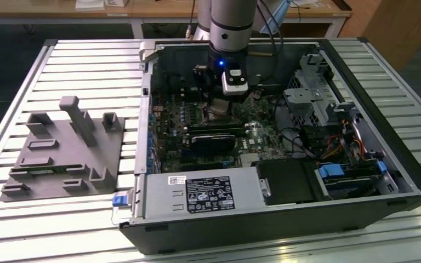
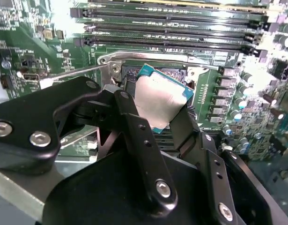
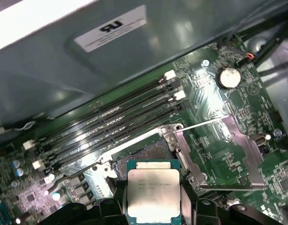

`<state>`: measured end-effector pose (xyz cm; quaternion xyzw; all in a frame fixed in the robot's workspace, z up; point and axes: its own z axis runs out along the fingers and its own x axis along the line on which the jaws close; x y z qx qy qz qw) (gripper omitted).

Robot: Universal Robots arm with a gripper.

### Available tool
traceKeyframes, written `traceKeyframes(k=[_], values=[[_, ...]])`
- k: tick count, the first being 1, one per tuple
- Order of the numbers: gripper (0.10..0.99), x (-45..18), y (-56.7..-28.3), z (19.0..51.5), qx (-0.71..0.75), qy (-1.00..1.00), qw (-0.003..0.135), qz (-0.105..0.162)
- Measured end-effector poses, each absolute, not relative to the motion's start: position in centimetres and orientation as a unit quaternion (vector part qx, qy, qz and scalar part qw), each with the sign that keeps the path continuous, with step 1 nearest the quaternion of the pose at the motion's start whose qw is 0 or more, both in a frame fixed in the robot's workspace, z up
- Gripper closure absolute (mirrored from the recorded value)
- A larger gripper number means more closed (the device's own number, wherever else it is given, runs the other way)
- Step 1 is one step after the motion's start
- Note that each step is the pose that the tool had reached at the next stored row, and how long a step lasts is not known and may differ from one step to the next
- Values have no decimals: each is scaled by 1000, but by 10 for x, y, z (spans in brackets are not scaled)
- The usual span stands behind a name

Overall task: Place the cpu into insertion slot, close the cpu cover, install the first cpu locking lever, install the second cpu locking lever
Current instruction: 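Place the cpu into insertion slot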

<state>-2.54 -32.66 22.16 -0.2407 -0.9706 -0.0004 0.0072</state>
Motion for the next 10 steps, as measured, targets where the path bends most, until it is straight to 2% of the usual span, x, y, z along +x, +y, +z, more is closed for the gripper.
traceKeyframes(k=[10], values=[[545, -25, -327, 221, -299, -954, 7, 1]])
